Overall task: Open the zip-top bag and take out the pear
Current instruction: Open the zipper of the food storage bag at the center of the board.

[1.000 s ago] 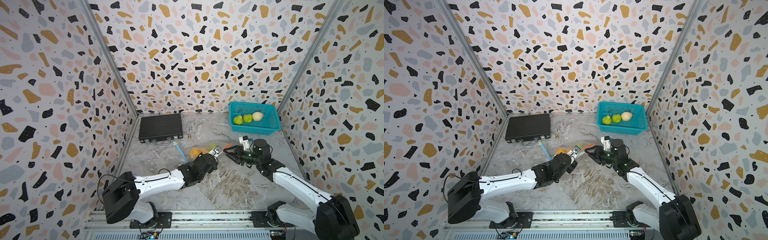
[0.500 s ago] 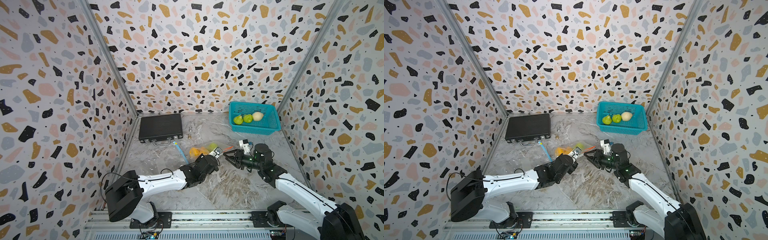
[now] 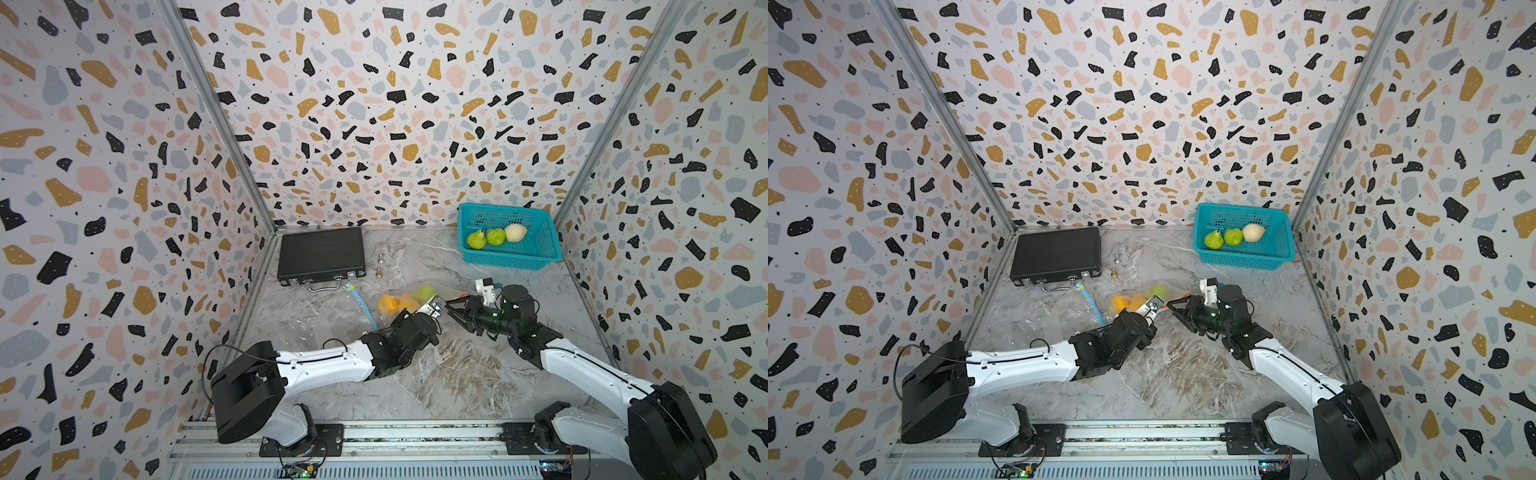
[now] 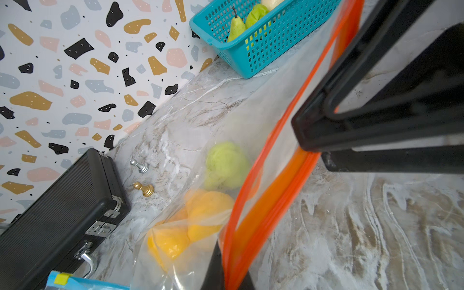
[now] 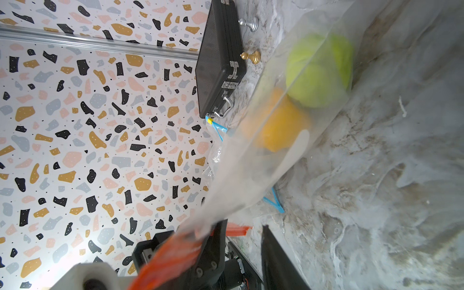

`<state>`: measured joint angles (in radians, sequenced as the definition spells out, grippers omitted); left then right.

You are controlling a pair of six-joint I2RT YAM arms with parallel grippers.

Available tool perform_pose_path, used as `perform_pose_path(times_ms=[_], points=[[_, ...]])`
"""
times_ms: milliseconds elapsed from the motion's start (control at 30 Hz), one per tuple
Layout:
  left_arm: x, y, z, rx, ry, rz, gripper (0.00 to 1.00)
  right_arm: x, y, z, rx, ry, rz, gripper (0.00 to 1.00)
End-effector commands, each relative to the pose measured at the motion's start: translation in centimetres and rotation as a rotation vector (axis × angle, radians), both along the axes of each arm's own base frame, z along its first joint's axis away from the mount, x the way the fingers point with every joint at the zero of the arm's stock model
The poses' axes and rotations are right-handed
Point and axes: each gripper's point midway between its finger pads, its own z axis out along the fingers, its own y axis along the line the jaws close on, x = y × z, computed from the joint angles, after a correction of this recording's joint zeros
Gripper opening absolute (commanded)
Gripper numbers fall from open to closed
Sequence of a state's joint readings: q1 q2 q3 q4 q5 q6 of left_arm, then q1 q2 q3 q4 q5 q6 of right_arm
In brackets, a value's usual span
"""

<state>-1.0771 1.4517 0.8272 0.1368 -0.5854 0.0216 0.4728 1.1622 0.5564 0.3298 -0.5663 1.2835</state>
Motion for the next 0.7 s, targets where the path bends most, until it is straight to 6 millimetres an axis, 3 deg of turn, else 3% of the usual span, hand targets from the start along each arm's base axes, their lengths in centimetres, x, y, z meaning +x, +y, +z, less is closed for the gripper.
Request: perform_pose_path(times_ms=[0, 367, 567, 600, 633, 667], points=[[0.1, -0.8, 1.4, -0.057, -0.030, 0.006, 0.00, 0.7, 0.2, 1.2, 0.017, -0.038, -0.016, 0.43], [-1.3, -1.7, 0.8, -0.058, -0.007, -0.040, 0.00, 2.7, -0.2, 1.9, -0.003, -0.048, -0.097, 0.30], [-2.3, -2.4, 1.0, -0.091, 0.037, -0.098, 0.00, 2.7, 0.0, 1.5, -0.027, -0.039, -0.081, 0.00], [-2.6, -2.3, 1.2, -0.098, 0.045, -0.110, 0.00, 2.5, -0.1, 1.4, -0.036, -0.039, -0.074, 0.00], [-2.9, -2.3, 1.5, -0.103, 0.051, -0.126, 0.09, 2.2, -0.2, 1.2, -0.048, -0.036, -0.068, 0.00], [-3.3, -2.1, 2.0, -0.107, 0.058, -0.146, 0.24, 1.9, -0.3, 1.0, -0.063, -0.036, -0.064, 0.00]])
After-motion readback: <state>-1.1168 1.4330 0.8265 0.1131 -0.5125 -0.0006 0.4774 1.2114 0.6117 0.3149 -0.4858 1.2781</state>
